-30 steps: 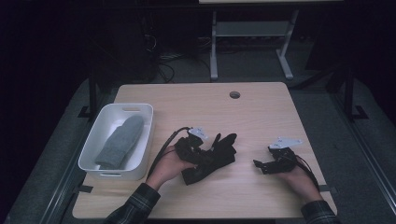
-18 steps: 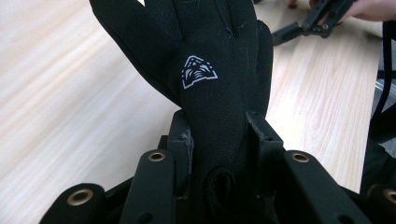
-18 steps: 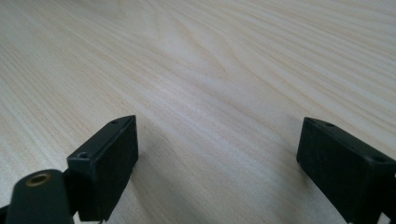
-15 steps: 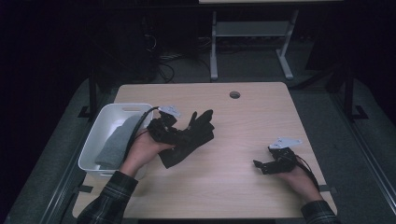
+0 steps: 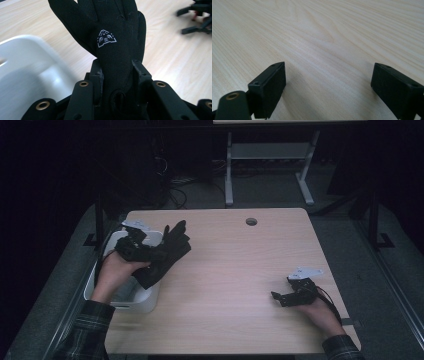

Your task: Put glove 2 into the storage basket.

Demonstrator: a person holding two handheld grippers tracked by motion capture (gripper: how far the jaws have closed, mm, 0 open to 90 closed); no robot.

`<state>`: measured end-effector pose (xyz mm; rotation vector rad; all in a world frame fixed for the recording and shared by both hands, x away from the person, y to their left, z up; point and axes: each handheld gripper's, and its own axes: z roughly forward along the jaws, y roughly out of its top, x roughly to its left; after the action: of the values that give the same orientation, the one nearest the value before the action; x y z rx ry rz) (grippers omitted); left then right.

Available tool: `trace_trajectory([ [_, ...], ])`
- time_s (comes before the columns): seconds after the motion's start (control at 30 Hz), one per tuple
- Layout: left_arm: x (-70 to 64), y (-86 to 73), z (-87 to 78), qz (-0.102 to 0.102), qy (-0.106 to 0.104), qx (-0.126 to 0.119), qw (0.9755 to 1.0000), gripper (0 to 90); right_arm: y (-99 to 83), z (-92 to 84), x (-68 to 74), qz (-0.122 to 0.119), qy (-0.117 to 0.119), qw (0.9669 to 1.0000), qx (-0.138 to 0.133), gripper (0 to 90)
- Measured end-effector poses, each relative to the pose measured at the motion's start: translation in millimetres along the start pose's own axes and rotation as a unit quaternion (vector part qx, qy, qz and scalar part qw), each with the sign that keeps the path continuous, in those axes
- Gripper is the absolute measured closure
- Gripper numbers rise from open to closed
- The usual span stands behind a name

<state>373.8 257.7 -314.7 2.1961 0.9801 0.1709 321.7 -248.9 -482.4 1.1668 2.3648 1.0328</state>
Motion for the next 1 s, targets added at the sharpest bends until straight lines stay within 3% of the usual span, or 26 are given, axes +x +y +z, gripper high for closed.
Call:
trace_trajectory([
  [0.17,26.3,-18.6,-18.0,-0.032,0.026,0.001,0.9991,66.6,0.0,0.0,-0.1,-0.001,0.0,1.0,0.0,12.4],
  [0.43,55.2,-44.3,-30.1,-0.073,0.06,0.005,0.9956,66.6,0.1,0.2,0.2,0.001,-0.001,1.0,-0.001,12.3],
  [0.8,78.8,-74.2,-19.4,-0.117,0.082,0.034,0.9892,65.2,0.1,0.1,0.3,0.002,-0.001,1.0,0.0,12.3],
  [0.9,83.0,-79.1,-14.7,-0.12,0.087,0.036,0.9883,58.8,0.1,0.2,0.3,0.002,-0.001,1.0,-0.001,12.3],
  [1.0,84.2,-81.1,-10.1,-0.118,0.098,0.044,0.9872,40.4,0.1,0.2,0.3,0.002,-0.001,1.0,-0.001,12.3],
])
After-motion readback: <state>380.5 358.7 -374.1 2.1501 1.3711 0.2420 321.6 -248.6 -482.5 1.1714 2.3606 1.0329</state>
